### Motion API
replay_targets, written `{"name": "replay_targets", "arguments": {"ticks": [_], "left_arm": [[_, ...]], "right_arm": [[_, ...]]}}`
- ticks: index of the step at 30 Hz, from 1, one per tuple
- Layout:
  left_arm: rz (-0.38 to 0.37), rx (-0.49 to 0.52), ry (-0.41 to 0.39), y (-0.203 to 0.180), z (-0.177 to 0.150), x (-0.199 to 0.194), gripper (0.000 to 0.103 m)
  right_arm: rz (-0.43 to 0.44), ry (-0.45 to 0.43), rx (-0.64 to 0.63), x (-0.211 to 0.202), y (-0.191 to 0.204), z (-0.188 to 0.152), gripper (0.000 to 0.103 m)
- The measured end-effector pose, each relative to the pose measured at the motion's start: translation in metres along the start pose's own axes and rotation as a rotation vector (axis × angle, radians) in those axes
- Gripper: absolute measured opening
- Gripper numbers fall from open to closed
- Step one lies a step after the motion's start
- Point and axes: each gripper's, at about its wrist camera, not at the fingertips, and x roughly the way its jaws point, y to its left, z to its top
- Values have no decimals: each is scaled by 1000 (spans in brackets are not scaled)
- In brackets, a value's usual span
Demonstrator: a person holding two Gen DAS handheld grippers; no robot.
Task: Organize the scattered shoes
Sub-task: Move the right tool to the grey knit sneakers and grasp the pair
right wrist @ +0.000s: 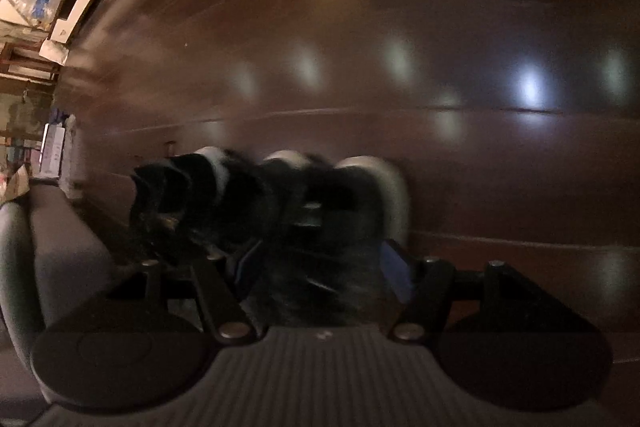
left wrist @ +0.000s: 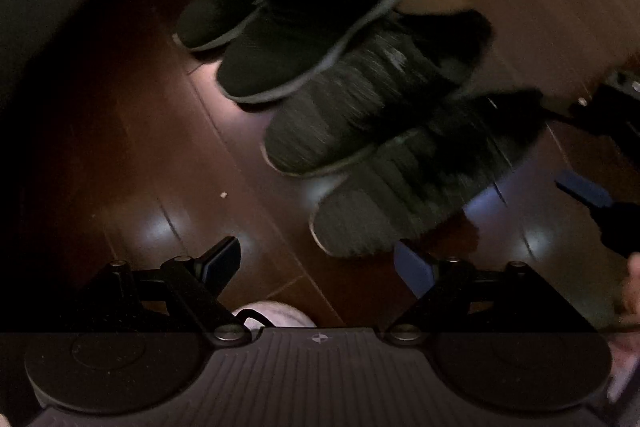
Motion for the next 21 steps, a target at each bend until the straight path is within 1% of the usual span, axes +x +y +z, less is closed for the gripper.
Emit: {"name": "replay_targets", "arguments": {"ticks": [4,6,8,12,13,16,17,18,19,20,21], "left_arm": [[-11,-53,28,16,21,6,88],[-14,-70,41,20,29,8,88],[-17,-86,53,25,38,11,88],[-19,-98,45,31,49,12,88],[-15,-97,43,32,50,13,88],[-17,-105,56,34,52,15,88],[-19,-108,62,34,52,16,88],[-20,-109,65,35,53,16,88],[-18,-109,66,35,53,17,88],[-17,-110,67,35,54,17,88],[-16,-112,67,36,54,18,88]], "right_arm": [[-31,17,77,49,35,22,67],[-49,27,93,66,51,18,67],[-77,37,91,80,57,14,67],[-135,60,72,106,70,11,67],[-144,64,67,107,71,5,66],[-194,86,35,123,76,5,61],[-201,88,31,131,78,-2,56],[-232,101,20,139,79,-6,51],[-267,116,8,146,80,-9,49],[-283,120,-7,149,81,-11,44],[-298,122,-22,152,82,-12,44]]}}
